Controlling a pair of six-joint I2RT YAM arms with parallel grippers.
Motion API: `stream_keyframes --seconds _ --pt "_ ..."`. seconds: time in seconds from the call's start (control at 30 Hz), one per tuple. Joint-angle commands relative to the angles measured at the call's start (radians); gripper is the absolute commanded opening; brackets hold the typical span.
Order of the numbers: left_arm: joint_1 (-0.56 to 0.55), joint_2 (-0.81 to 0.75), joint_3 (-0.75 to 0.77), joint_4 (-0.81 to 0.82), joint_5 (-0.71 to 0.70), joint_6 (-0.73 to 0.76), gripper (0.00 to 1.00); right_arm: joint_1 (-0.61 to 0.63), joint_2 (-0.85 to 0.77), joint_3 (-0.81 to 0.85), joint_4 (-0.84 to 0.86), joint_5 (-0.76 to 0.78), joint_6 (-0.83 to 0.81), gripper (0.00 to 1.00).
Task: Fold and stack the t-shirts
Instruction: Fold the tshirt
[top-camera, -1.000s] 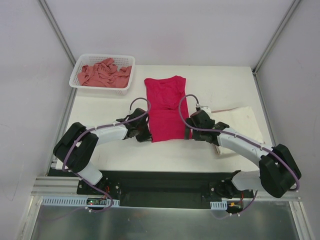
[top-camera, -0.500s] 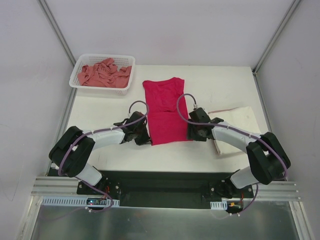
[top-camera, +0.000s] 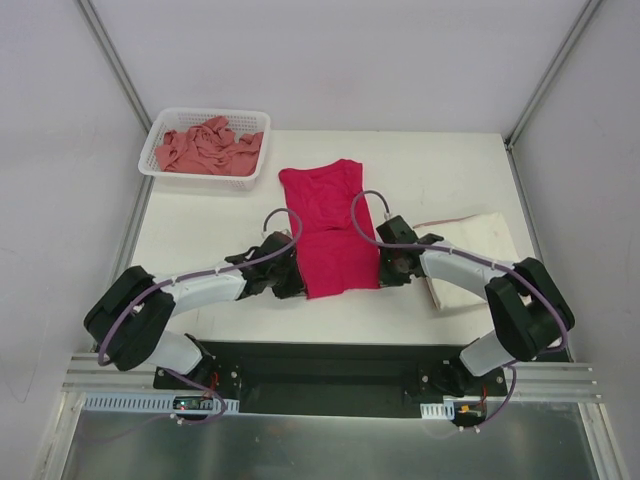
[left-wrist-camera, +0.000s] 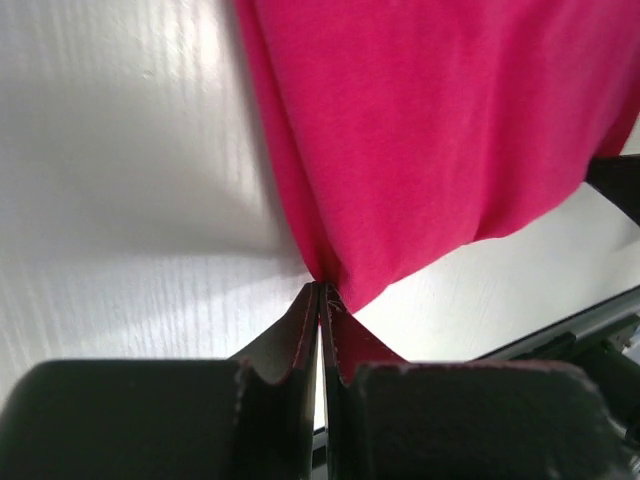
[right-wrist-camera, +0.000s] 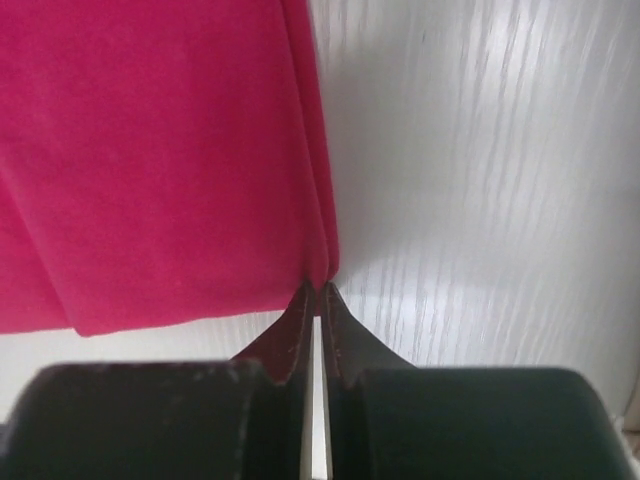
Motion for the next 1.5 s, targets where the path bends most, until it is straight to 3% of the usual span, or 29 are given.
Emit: stream_keyframes --seconds 0.0,0.17,0.37,0.57,0.77,1.0,1.47 --pt "-0.046 -0.1 -0.052 -0.019 -0.017 -0.026 0.0 0.022 -0.154 -0.054 -0.104 -0.076 0.01 0.01" --pt "-0.185 -0.28 -0.122 -0.056 -0.046 -0.08 0.0 0.101 -0.368 -0.126 -0.218 -0.122 0.033 0.01" --pt "-0.247 -0.474 -0.134 -0.105 -0.057 -0.117 0.0 0.158 -0.546 -0.129 -0.272 -0.2 0.072 0.01" --pt "-0.247 -0.549 -0.078 -0.168 -0.196 -0.059 0.0 0.158 -0.616 0.001 -0.368 -0.061 0.026 0.01" --pt "-0.209 -0.491 0.063 -0.228 -0.367 -0.005 0.0 0.111 -0.538 0.145 -0.347 0.033 -0.028 0.01" --pt "-0.026 -0.399 0.184 -0.226 -0.304 0.075 0.0 -0.003 -0.357 0.337 -0.309 0.004 -0.105 0.01" --pt "0.132 -0.171 0.401 -0.226 -0.302 0.191 0.0 -0.148 -0.05 0.65 -0.281 -0.093 -0.212 0.0"
